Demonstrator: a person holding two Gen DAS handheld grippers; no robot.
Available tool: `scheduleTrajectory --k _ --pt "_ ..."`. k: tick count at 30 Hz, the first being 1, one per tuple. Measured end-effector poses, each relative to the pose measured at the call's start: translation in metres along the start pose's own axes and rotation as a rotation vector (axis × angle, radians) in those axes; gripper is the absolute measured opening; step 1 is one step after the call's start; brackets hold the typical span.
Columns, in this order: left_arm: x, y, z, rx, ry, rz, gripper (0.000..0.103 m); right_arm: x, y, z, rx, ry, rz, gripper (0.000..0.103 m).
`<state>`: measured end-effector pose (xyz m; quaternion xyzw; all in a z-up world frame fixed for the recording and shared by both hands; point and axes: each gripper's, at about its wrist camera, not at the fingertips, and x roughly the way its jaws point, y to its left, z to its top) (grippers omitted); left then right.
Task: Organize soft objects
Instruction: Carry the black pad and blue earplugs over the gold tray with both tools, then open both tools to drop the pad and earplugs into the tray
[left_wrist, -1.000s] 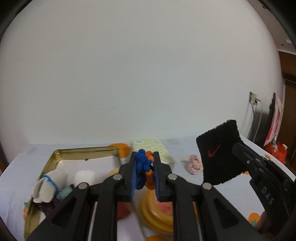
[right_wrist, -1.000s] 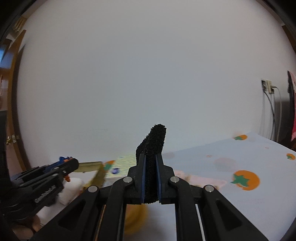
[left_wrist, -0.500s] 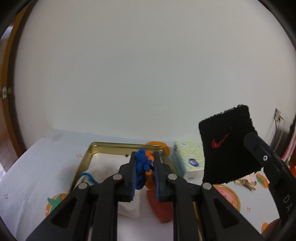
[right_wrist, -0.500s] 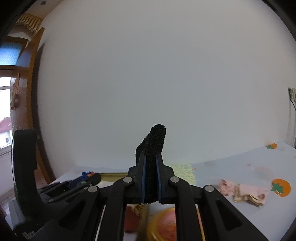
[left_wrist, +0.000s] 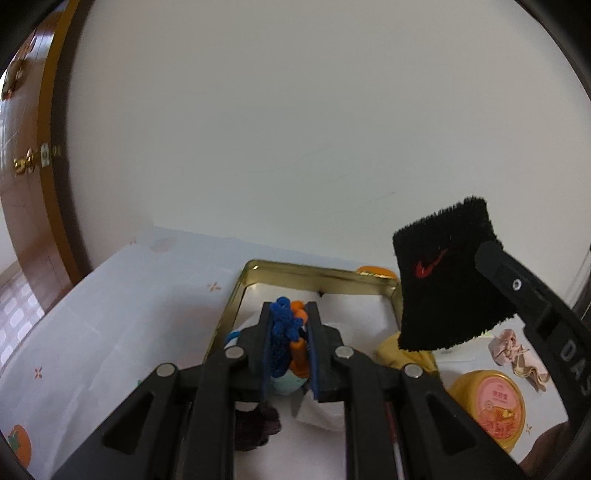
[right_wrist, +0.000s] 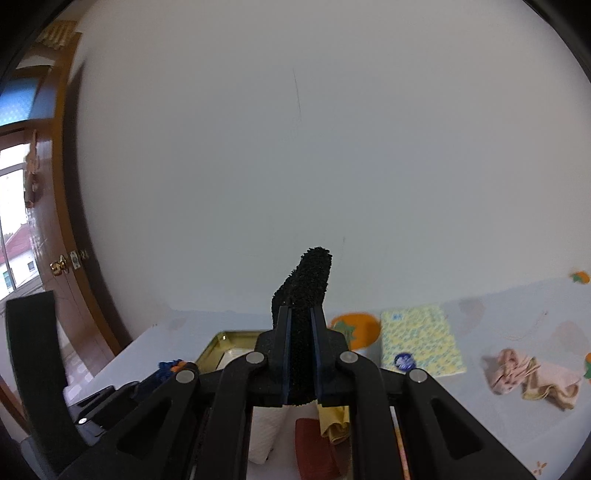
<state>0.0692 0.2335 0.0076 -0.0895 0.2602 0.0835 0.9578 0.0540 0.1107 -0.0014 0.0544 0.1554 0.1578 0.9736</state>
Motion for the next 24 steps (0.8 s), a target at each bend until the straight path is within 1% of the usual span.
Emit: scheduleTrajectory --k 4,5,7,12,14,16,19,20,21,22,23,24 --pt "0.009 0.005 0.001 -0.009 0.037 0.019 0.014 0.013 0.002 -0.004 0.01 0.059 0.008 0.011" --pt "0.01 0.005 0.0 -0.006 0.045 0.023 0.014 0.006 0.008 -0.007 0.011 0.068 0.009 0.011" --pt "0.013 0.004 -0.001 0.003 0.06 0.029 0.014 0.012 0.018 -0.012 0.015 0.093 0.013 0.011" --pt "0.02 0.006 -0.003 0.014 0.085 0.056 0.014 0.024 0.019 -0.016 0.018 0.156 0.028 0.011" --pt "0.022 0.008 -0.003 0.013 0.095 0.064 0.014 0.026 0.02 -0.017 0.02 0.169 0.031 0.011" --pt "0.025 0.009 -0.004 0.011 0.101 0.07 0.014 0.03 0.022 -0.018 0.022 0.187 0.053 0.011" --pt "0.027 0.011 -0.004 0.008 0.107 0.085 0.021 0.031 0.02 -0.019 0.051 0.199 0.088 0.016" --pt "0.028 0.011 -0.005 0.01 0.111 0.094 0.032 0.029 0.018 -0.019 0.066 0.196 0.093 0.024" --pt "0.029 0.011 -0.005 0.007 0.111 0.1 0.041 0.027 0.016 -0.019 0.077 0.19 0.1 0.042" --pt "0.027 0.012 -0.004 0.0 0.102 0.109 0.063 0.026 0.014 -0.019 0.085 0.18 0.103 0.054" --pt "0.023 0.014 -0.004 -0.012 0.083 0.12 0.083 0.019 0.012 -0.019 0.093 0.147 0.103 0.071" --pt "0.019 0.015 -0.003 -0.028 0.06 0.131 0.09 0.012 0.011 -0.019 0.097 0.111 0.102 0.073"
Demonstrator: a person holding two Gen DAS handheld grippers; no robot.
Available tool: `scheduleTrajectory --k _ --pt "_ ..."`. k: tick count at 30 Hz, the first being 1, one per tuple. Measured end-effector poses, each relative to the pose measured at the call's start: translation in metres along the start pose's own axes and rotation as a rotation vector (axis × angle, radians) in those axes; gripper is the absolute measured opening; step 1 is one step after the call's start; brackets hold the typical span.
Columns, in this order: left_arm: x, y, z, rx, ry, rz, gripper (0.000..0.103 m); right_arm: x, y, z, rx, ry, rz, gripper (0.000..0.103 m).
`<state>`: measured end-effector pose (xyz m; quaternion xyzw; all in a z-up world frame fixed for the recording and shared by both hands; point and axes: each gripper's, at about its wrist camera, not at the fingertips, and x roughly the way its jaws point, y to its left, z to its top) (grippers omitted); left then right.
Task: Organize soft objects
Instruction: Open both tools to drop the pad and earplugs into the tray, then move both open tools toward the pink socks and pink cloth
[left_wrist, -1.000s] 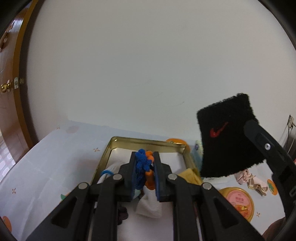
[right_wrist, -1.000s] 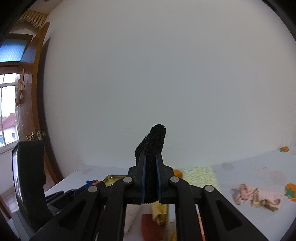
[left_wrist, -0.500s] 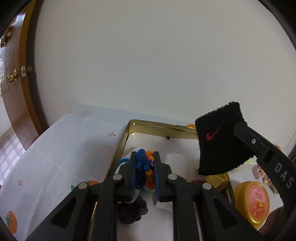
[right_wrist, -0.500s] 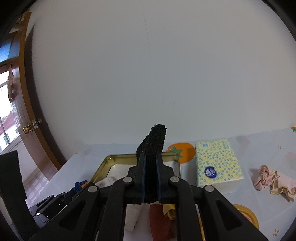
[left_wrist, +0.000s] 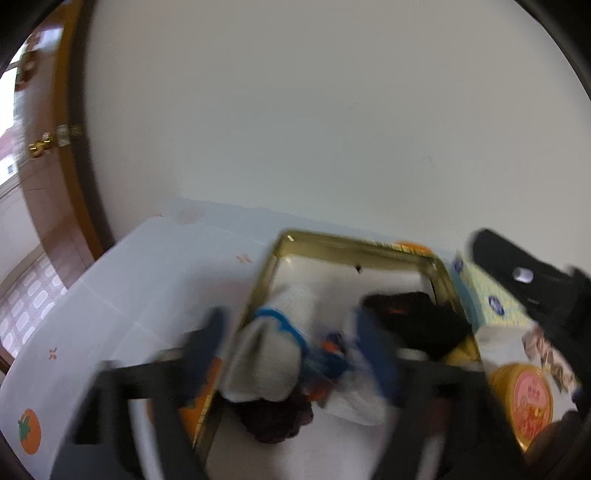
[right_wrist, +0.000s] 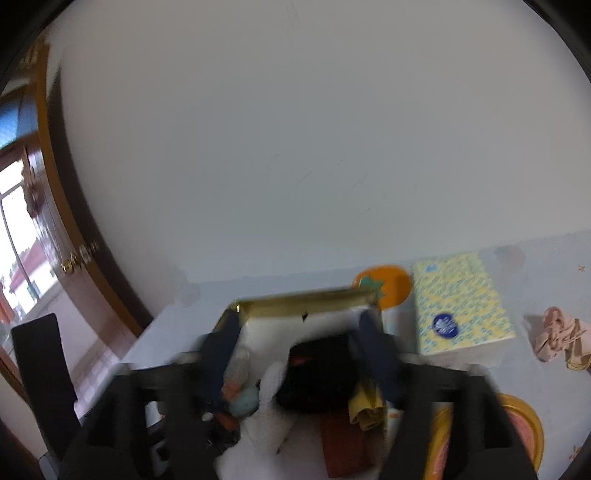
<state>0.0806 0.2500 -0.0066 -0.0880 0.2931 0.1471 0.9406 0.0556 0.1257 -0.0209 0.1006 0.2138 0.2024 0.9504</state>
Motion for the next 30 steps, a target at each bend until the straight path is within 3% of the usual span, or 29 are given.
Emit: scheduleTrajectory --k 1,7,10,12,21,30 --pt "-0.003 0.002 0.0 -0.017 -0.013 0.006 0.101 -0.009 0.0 0.0 0.0 -0.047 0.005 0.073" --pt "0.006 0.01 0.001 -0.05 -0.007 0.008 0.102 -0.051 -0.003 -0.008 -0.026 -0.214 -0.037 0.073" --pt "0.008 0.007 0.0 -0.041 -0.026 0.016 0.102 -0.07 -0.012 -0.028 -0.045 -0.304 -0.133 0.074" --pt "0.003 0.004 -0.001 -0.027 -0.038 0.016 0.102 -0.081 -0.017 -0.043 -0.07 -0.359 -0.223 0.08" --pt "-0.02 -0.012 -0.005 0.032 -0.12 0.015 0.102 -0.093 -0.033 -0.051 -0.069 -0.368 -0.272 0.081" --pt "-0.037 -0.017 -0.013 0.017 -0.22 -0.025 0.102 -0.099 -0.037 -0.058 -0.117 -0.406 -0.334 0.081"
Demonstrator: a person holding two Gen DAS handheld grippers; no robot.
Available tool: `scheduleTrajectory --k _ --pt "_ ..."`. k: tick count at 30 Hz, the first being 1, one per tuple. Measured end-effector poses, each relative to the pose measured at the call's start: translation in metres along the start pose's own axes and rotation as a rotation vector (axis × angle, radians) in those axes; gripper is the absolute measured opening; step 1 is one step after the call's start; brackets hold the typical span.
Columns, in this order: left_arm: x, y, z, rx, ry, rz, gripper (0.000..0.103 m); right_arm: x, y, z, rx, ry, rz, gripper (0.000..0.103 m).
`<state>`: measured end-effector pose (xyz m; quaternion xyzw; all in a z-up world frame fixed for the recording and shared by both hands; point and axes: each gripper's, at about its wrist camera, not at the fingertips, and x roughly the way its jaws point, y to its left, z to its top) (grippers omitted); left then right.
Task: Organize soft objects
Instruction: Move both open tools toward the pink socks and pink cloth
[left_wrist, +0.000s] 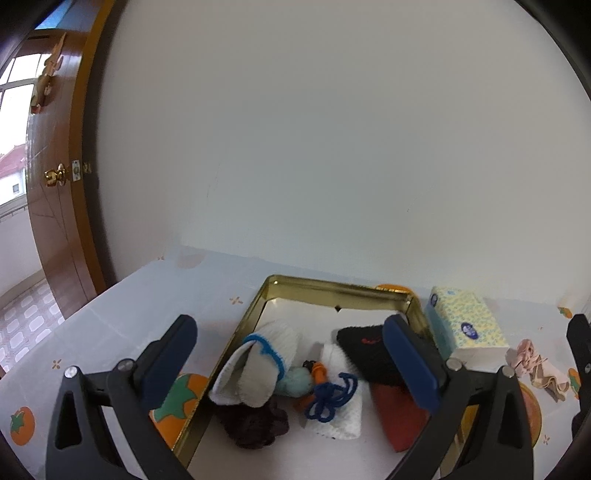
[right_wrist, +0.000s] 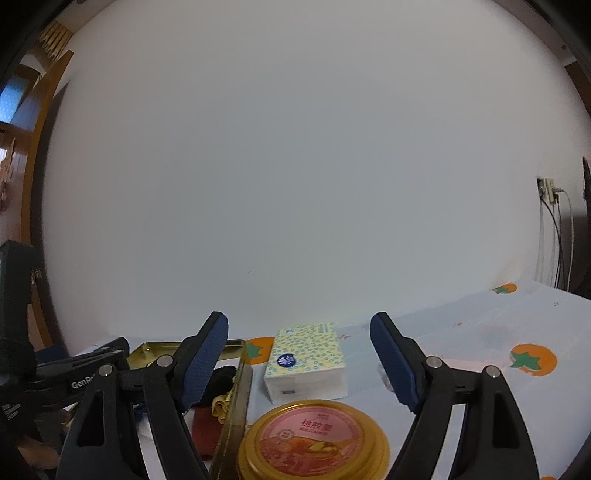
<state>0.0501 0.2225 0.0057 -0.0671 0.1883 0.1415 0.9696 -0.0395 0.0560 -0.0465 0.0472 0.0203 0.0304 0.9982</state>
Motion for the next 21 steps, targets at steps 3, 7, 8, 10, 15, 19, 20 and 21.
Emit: scheduleTrajectory --k 3,7,8,10,15,19,20,21 --pt "-0.008 0.002 -0.003 -0.036 -0.035 -0.022 0.102 0.0 -0.002 0.001 -0.006 -0.006 -0.008 0.081" --pt "-0.013 -0.001 -0.012 -0.067 -0.042 -0.067 0.102 -0.004 -0.005 0.004 -0.01 -0.01 -0.016 0.081" --pt "-0.012 -0.003 -0.014 -0.065 -0.035 -0.07 0.102 -0.005 -0.006 0.004 -0.009 -0.011 -0.018 0.082" --pt "-0.011 -0.007 -0.018 -0.054 -0.023 -0.079 0.102 -0.005 -0.01 0.004 -0.012 -0.013 -0.029 0.082" --pt "-0.021 -0.013 -0.022 -0.032 -0.086 -0.075 0.102 -0.009 -0.019 0.005 -0.01 -0.008 -0.047 0.082" --pt "-0.025 -0.018 -0.027 -0.013 -0.096 -0.09 0.102 -0.013 -0.029 0.007 0.003 -0.014 -0.055 0.082" --pt "-0.026 -0.02 -0.029 -0.005 -0.098 -0.092 0.102 -0.014 -0.031 0.007 0.001 -0.013 -0.057 0.082" --pt "-0.027 -0.022 -0.03 0.007 -0.103 -0.093 0.102 -0.014 -0.032 0.007 -0.002 -0.01 -0.06 0.081"
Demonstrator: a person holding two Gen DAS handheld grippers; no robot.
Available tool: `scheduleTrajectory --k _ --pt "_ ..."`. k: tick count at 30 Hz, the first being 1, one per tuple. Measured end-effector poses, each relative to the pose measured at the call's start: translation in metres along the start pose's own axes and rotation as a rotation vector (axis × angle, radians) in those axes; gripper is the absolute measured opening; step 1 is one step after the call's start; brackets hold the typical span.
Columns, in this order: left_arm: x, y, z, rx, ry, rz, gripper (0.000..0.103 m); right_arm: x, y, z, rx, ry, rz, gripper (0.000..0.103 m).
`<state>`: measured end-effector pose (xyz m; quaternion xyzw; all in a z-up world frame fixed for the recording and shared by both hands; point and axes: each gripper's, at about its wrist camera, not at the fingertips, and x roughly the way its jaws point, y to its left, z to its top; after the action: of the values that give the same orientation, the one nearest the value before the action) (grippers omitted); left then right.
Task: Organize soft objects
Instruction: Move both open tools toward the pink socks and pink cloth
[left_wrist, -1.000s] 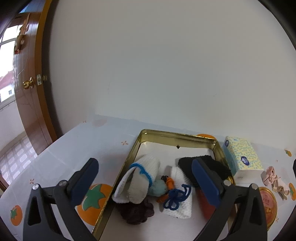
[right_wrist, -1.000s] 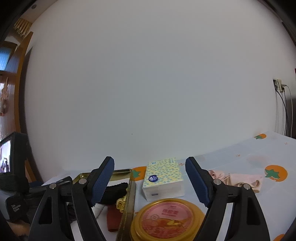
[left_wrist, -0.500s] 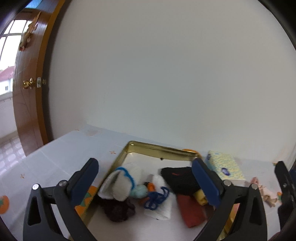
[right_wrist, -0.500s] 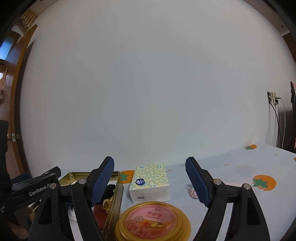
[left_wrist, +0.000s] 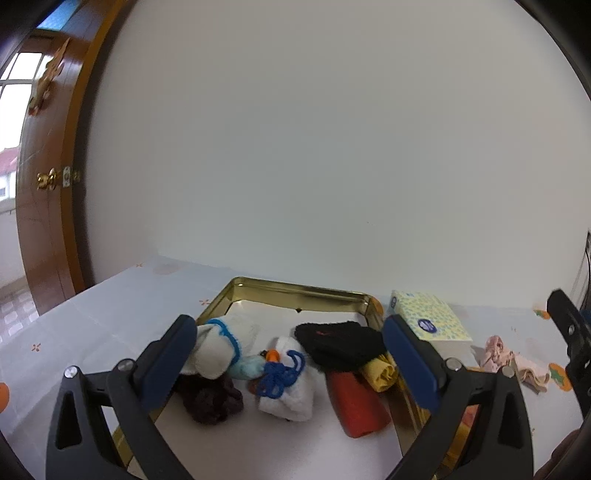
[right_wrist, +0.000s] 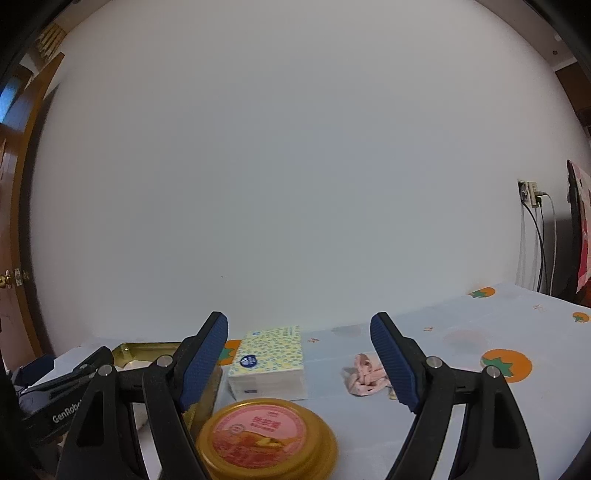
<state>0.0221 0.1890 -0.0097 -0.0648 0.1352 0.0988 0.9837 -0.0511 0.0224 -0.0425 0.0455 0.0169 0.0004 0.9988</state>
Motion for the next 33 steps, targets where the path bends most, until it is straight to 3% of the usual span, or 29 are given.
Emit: scheduleTrajectory --k 18,33 --pt "-0.019 -0.032 -0.01 0.098 -0.008 -0.016 0.102 -0.001 -0.03 0.002 -0.039 0.048 -0.012 0.082" --pt "-0.032 -0.066 -0.018 0.087 0.007 -0.071 0.102 0.005 -0.1 0.008 -0.023 0.059 -0.106 0.081"
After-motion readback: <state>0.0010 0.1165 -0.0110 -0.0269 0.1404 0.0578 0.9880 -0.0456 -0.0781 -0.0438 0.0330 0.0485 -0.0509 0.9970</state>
